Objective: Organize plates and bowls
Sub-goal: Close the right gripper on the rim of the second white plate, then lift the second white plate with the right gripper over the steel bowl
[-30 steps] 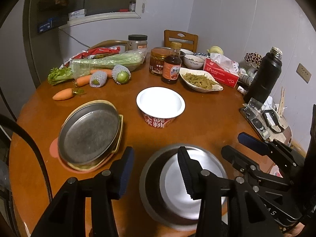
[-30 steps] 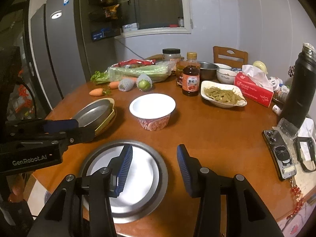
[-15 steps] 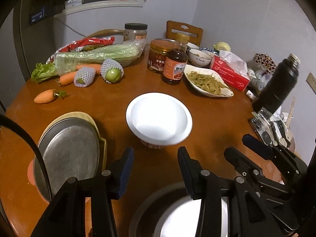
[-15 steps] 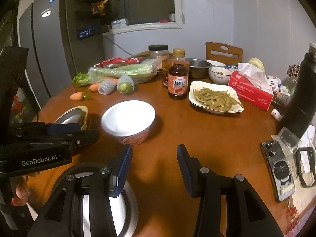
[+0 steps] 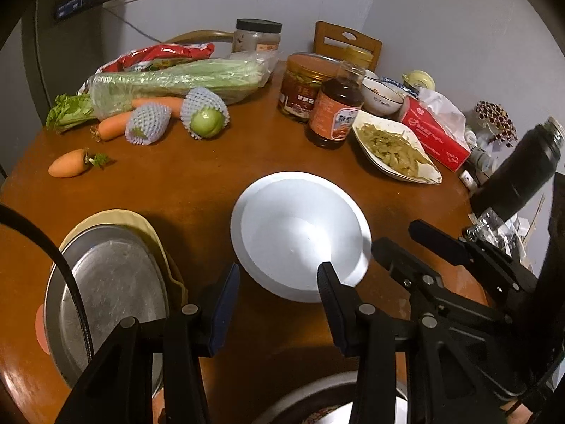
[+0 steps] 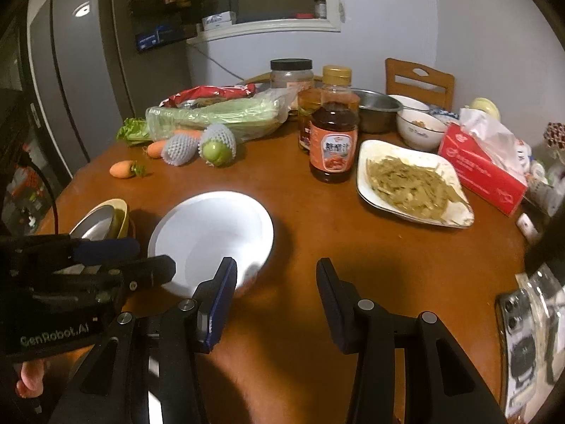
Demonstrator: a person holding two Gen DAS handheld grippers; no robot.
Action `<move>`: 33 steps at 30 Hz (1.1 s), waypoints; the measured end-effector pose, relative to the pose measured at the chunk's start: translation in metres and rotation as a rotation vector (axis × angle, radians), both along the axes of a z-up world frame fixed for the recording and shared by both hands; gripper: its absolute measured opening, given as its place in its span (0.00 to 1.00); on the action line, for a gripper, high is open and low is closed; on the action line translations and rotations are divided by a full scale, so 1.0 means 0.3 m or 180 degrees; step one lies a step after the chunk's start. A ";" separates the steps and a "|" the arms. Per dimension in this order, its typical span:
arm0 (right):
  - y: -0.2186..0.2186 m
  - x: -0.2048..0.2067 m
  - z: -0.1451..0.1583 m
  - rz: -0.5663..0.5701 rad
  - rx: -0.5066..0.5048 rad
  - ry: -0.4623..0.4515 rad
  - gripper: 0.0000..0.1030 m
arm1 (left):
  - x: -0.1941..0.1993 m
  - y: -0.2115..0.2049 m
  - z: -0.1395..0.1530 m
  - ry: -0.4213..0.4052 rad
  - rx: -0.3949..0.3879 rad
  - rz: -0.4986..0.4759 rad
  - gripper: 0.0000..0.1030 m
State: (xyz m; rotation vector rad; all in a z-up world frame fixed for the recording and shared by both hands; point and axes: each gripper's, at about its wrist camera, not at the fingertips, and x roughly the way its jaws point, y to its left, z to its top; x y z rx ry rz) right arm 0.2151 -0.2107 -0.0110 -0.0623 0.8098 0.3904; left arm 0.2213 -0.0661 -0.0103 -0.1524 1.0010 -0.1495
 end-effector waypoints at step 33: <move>0.037 0.053 -0.063 0.0340 0.0076 0.0300 0.19 | 0.048 -0.012 -0.036 0.0136 -0.0073 -0.0180 0.39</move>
